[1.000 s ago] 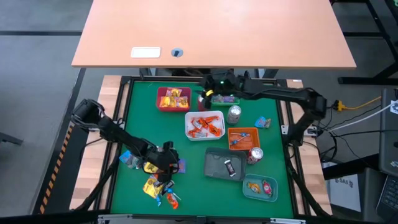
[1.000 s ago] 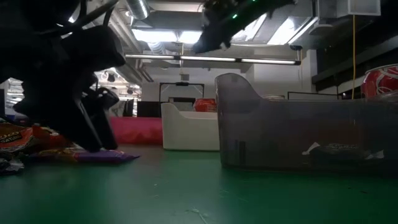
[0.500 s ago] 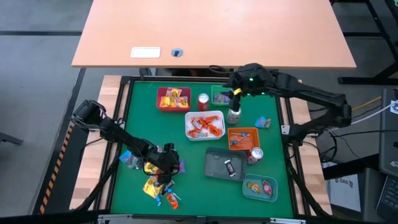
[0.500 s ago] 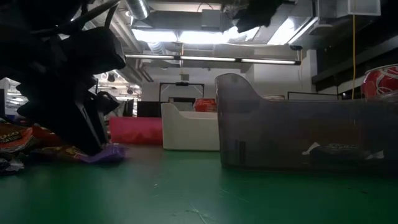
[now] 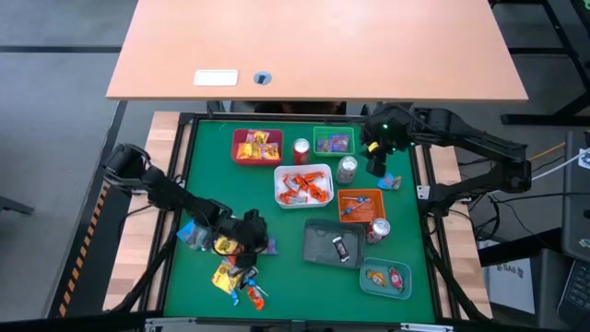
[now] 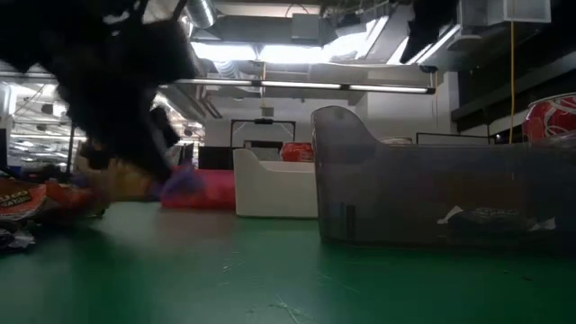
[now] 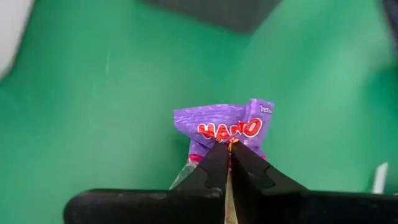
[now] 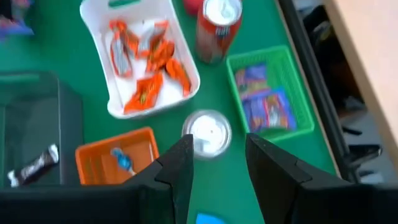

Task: Sort candy
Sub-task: Put the violet candy into the green bin

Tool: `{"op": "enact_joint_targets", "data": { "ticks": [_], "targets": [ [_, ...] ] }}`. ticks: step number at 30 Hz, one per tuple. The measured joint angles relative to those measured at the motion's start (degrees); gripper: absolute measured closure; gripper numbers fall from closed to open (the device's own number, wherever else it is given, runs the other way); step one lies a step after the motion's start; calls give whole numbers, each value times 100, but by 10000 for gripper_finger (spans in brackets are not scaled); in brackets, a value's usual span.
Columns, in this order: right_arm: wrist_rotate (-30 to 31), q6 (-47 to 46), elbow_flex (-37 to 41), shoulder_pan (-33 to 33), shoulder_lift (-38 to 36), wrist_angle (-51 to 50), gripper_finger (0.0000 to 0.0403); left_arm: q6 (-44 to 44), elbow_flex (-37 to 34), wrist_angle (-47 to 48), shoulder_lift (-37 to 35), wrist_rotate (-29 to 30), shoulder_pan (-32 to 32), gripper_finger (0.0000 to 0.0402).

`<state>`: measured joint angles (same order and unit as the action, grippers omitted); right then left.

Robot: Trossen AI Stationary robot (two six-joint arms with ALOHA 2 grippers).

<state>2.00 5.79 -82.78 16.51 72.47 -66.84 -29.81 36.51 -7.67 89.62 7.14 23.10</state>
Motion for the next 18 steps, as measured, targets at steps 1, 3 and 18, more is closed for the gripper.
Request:
{"op": "enact_joint_targets", "data": {
  "ticks": [1, 3, 18],
  "targets": [
    [0, -27, 0, 0, 0, -85, 260, 16, 47, -1, -67, -59, -58, 401],
    [4, -100, 0, 0, 0, -215, 260, 29, 169, -39, -193, -175, -174, 401],
    [149, -289, 7, 0, -381, -554, 260, 2059, 1252, -48, -345, -496, -1307, 401]
  ]
}}
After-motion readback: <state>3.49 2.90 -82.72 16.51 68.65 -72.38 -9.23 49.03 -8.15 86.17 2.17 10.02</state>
